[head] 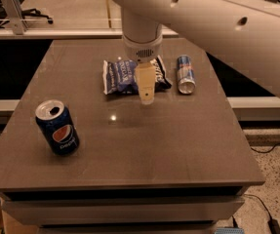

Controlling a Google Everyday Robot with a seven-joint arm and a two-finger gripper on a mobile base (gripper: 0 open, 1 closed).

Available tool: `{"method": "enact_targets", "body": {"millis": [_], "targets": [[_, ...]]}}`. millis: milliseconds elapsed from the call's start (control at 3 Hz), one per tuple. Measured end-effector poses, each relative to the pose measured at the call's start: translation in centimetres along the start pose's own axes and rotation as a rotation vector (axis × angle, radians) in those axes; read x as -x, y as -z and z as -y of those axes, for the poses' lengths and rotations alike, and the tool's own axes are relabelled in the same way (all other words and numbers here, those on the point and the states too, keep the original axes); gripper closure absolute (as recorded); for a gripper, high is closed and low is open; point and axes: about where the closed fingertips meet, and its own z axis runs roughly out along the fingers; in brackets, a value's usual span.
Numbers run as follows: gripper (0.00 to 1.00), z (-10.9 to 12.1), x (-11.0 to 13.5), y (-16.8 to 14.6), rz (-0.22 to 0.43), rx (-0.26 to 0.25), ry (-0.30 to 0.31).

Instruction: Move blue chip bag near pepsi can

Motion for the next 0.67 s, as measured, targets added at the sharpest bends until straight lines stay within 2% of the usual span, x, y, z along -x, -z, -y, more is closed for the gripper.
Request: {"method": "enact_targets", "body": {"millis": [667], "targets": [[0.0,1.7,0.3,-3.6,-0.004,0.025,-0.031]]}}
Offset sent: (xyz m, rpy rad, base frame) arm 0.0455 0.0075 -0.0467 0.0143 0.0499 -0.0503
